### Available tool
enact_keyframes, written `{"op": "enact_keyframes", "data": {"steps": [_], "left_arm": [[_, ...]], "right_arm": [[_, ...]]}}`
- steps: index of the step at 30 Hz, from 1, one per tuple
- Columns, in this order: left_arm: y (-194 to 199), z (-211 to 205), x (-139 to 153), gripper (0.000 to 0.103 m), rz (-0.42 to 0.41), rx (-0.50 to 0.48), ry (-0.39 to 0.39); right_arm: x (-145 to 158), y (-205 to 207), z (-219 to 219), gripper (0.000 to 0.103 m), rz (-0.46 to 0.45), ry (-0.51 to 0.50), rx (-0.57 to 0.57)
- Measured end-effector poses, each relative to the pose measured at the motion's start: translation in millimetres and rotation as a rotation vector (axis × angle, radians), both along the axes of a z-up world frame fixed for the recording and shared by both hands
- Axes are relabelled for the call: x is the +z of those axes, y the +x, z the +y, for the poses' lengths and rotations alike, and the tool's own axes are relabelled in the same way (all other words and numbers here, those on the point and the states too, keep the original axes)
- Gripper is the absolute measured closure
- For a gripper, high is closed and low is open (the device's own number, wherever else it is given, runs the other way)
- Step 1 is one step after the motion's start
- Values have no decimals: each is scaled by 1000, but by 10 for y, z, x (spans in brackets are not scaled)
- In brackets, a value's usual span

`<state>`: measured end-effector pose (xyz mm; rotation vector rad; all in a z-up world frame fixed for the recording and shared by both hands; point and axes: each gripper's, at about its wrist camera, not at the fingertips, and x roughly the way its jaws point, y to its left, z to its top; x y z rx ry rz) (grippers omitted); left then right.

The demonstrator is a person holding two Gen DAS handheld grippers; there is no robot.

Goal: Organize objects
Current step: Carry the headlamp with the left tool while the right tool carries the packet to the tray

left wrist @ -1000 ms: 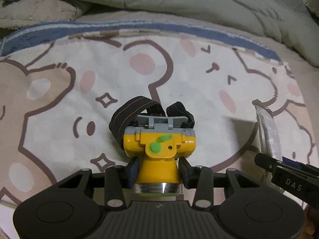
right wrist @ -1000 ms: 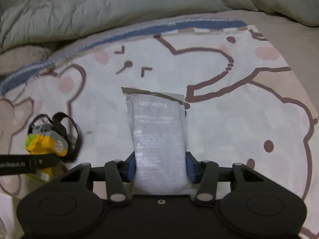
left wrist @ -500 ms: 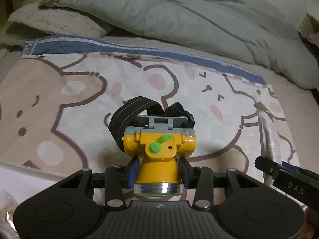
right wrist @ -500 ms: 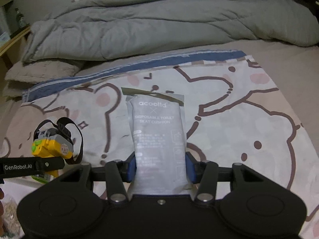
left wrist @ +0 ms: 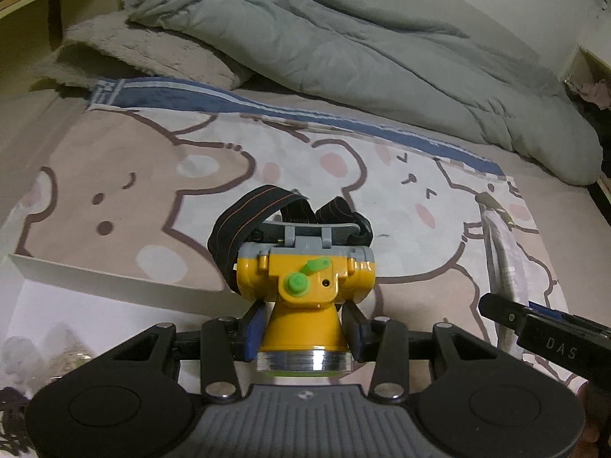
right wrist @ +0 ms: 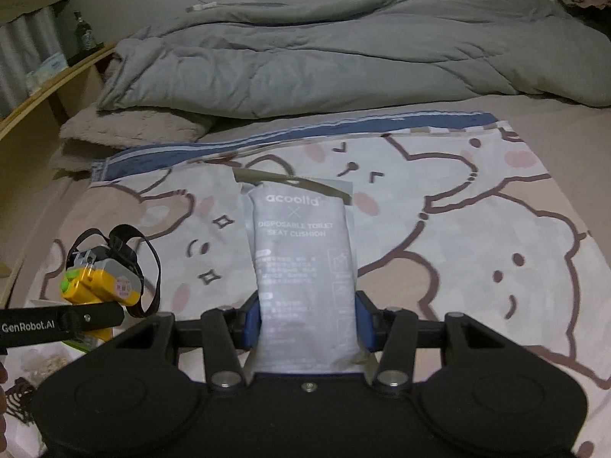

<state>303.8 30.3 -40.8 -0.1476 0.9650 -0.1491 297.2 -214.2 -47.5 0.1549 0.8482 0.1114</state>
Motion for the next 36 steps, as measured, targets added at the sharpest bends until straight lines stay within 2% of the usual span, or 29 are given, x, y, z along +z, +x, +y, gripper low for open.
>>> {"op": "enact_keyframes", "data": {"steps": [5, 14, 20, 23, 30, 32, 36], "left_arm": [[-95, 392, 65, 59, -27, 26, 0], [-157, 1293, 139, 59, -41, 115, 67], [-142, 1823, 76, 59, -25, 157, 111], [-133, 1968, 12, 59, -16, 161, 125], [-123, 2092, -176, 59, -5, 151, 85], [-89, 2132, -240, 59, -1, 146, 97], [-34, 2286, -361, 59, 17, 149, 125]], "right_arm": [[0, -68, 276, 53, -18, 9, 68], [-26, -136, 967, 53, -14, 6, 250], [-100, -204, 1459, 53, 7, -7, 365], [-168, -241, 1671, 53, 26, -24, 413], [-469, -280, 2034, 53, 95, -21, 442], [-558, -295, 2128, 53, 90, -48, 451], [-674, -346, 2337, 53, 51, -147, 554]]}}
